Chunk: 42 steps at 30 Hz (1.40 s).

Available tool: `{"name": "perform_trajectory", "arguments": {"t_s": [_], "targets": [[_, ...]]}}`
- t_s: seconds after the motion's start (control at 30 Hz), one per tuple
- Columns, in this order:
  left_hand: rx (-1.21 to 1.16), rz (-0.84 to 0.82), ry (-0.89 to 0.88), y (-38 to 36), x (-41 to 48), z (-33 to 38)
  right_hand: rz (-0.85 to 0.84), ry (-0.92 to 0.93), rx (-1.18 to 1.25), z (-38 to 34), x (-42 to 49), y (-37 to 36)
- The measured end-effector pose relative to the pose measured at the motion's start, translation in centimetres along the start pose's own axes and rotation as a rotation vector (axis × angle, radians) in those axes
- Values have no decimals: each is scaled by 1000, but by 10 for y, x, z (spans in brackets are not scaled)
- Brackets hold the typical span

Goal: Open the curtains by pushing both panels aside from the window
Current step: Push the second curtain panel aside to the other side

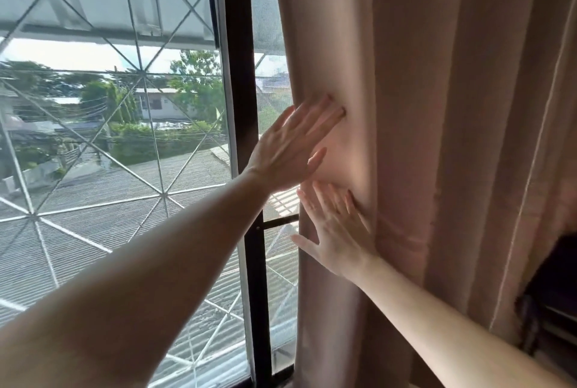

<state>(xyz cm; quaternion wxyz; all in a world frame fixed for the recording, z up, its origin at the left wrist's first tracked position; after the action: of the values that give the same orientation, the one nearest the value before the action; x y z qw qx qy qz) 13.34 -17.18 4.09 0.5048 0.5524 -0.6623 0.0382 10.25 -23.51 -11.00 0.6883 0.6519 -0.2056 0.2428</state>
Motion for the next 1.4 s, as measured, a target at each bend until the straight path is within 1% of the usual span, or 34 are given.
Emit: {"name": "perform_trajectory", "arguments": {"t_s": [0.13,0.3,0.87,1.1,1.4], "targets": [[1,6,-26,-8,11,10,3,-4,55,16,4,-4],[2,-5,-13,-21,26,19,7,10,65,37,7,-6],[36,-1,-19,-47,94,71,-2,33,-6,128,6,-3],[12,-13,-1,-63,120,94,-48,17,-22,173,0,-7],[-24,-17,-21,-80,151,117,-46,-40,-29,219,-1,-9]]}}
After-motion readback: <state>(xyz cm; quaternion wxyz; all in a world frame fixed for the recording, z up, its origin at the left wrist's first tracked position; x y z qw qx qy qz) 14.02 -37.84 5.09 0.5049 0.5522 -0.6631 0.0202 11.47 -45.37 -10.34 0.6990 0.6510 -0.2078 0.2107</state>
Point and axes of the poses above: each hand's wrist, its own x-axis towards the middle knuckle, its own y-axis out of the back of the hand, z = x × y, the point moved 9 cm from there along x, towards the middle knuckle, and after that the axes turned 2 degrees about -z, right-handed, at the moved point
